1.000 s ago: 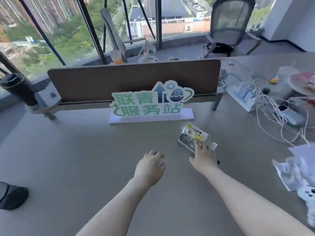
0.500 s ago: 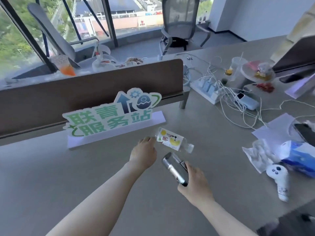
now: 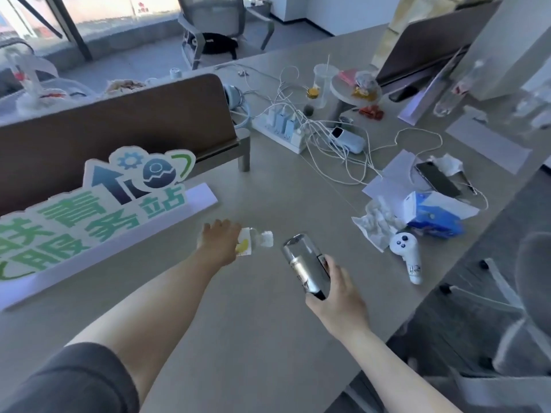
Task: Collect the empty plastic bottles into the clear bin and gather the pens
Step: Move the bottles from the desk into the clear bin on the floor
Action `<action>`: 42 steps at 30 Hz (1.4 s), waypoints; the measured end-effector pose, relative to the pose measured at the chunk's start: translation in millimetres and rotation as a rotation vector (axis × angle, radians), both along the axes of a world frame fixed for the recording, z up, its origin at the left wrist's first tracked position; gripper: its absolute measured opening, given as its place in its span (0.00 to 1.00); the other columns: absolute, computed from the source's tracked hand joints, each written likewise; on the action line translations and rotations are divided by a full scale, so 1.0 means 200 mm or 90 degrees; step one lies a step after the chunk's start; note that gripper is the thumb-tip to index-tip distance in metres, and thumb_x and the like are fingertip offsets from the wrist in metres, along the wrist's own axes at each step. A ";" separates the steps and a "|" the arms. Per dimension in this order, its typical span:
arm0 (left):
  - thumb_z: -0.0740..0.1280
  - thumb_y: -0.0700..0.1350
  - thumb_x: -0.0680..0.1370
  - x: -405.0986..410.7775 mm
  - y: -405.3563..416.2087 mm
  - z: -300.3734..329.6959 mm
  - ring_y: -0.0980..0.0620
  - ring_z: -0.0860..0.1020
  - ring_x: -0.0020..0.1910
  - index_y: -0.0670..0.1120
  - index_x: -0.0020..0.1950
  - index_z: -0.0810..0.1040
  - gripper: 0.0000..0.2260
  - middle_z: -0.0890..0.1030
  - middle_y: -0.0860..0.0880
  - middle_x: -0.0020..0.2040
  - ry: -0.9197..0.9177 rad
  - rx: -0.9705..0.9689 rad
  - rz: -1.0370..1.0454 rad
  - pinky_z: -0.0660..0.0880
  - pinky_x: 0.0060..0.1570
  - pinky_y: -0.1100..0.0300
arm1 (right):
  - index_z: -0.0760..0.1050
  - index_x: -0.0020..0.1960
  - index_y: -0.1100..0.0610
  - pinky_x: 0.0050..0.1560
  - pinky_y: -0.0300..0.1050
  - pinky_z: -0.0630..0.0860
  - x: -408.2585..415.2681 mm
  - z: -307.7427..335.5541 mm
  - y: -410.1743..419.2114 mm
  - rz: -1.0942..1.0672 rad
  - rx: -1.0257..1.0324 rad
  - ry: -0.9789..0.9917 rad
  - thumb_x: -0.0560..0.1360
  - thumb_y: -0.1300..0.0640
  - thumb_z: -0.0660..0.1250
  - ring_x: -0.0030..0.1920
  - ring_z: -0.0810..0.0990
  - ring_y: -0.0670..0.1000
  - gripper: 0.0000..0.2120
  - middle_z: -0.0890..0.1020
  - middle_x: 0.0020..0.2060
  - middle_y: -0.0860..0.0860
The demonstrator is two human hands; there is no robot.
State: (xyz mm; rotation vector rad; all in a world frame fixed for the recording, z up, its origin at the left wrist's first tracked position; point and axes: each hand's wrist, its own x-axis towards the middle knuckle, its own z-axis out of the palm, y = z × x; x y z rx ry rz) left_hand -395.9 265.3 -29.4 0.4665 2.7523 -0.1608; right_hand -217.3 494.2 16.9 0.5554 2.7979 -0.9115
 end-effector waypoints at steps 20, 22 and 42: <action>0.66 0.51 0.67 1.52 -0.80 0.47 0.45 0.74 0.46 0.48 0.47 0.67 0.14 0.74 0.52 0.44 0.236 0.362 0.911 0.69 0.38 0.55 | 0.59 0.73 0.42 0.52 0.45 0.68 0.04 0.21 -1.08 0.547 -0.268 0.101 0.71 0.52 0.71 0.64 0.69 0.44 0.35 0.68 0.68 0.38; 0.67 0.52 0.67 1.80 -0.88 0.49 0.45 0.75 0.46 0.49 0.46 0.67 0.14 0.74 0.54 0.43 0.281 0.355 0.985 0.69 0.38 0.55 | 0.60 0.71 0.41 0.52 0.44 0.68 0.20 0.23 -1.27 0.639 -0.301 0.087 0.69 0.52 0.72 0.62 0.70 0.42 0.35 0.69 0.63 0.37; 0.67 0.64 0.67 4.12 -1.16 -0.04 0.44 0.78 0.52 0.46 0.58 0.69 0.29 0.79 0.46 0.55 0.213 0.473 1.608 0.75 0.50 0.53 | 0.55 0.73 0.39 0.53 0.48 0.74 2.13 -0.07 -2.19 1.126 -0.136 -0.094 0.68 0.43 0.68 0.58 0.73 0.48 0.37 0.71 0.57 0.44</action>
